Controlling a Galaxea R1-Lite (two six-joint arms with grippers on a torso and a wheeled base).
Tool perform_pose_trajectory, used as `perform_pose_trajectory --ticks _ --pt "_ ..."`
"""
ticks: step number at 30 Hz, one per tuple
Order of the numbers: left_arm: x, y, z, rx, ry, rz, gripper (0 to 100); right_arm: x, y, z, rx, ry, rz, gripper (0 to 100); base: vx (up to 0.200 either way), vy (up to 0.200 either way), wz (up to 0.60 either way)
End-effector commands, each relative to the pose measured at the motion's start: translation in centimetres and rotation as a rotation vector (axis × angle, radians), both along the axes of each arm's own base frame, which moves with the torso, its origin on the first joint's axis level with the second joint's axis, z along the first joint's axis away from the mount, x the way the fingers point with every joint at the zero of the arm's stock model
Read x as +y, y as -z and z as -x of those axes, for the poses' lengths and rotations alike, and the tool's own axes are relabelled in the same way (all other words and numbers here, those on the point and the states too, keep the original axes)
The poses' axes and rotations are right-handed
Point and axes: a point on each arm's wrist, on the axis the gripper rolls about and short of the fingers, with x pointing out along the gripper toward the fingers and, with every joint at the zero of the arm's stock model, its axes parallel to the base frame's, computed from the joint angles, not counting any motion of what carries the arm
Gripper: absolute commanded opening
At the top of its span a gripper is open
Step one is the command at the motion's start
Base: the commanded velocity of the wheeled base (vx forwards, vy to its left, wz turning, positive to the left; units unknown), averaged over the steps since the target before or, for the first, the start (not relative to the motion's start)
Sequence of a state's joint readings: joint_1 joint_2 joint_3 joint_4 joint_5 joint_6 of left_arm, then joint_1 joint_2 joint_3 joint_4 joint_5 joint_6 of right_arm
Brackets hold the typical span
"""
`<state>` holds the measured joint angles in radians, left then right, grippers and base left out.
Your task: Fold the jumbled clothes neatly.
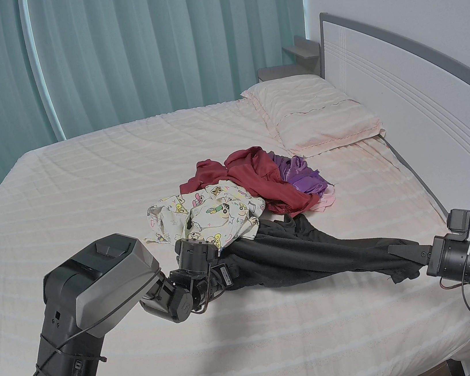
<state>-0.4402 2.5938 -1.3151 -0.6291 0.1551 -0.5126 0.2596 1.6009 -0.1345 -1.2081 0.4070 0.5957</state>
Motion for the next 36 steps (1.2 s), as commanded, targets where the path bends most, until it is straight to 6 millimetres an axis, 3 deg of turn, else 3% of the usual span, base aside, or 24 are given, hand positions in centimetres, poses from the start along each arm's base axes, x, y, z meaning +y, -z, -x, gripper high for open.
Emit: perform_pose_trajectory --ticks 1,5,6,13,15,18,27,33,36 --pt "-1.1 -0.4 -0.6 -0.004 0.029 0.025 100 -0.1 0.1 0.5 0.005 -0.005 0.000 0 0.000 0.000 0.00" --pt "-2.1 -0.3 -1.2 -0.018 0.043 0.040 100 -0.1 0.6 0.6 0.028 -0.005 0.006 0 0.000 0.000 0.00" --pt "-2.1 -0.3 -1.2 -0.015 0.043 0.039 0 -0.2 0.6 0.6 0.030 -0.003 0.006 0 0.000 0.000 0.00" --pt "-1.8 0.0 -0.7 0.044 0.002 0.043 0 -0.1 1.0 0.3 0.049 -0.002 0.011 0 0.000 0.000 0.00" --pt "-1.1 0.9 0.5 0.098 -0.009 0.012 0 -0.1 1.4 0.1 0.066 0.000 0.015 0 0.000 0.000 0.00" --pt "-0.3 -0.5 2.0 0.117 -0.013 0.007 0 0.1 2.0 -0.3 0.090 -0.004 0.025 0 0.000 0.000 0.00" --pt "-0.1 -12.0 10.6 0.078 0.060 0.224 0 2.3 3.3 -1.9 0.083 -0.065 0.033 0 0.000 0.000 0.00" --pt "0.3 -19.2 15.3 -0.072 0.124 0.357 0 4.4 0.6 -2.2 -0.136 -0.107 -0.057 0 0.000 0.000 0.00" --pt "1.3 -22.9 17.6 -0.171 0.153 0.413 0 5.6 -1.9 -2.8 -0.267 -0.093 -0.119 0 0.000 0.000 0.00"
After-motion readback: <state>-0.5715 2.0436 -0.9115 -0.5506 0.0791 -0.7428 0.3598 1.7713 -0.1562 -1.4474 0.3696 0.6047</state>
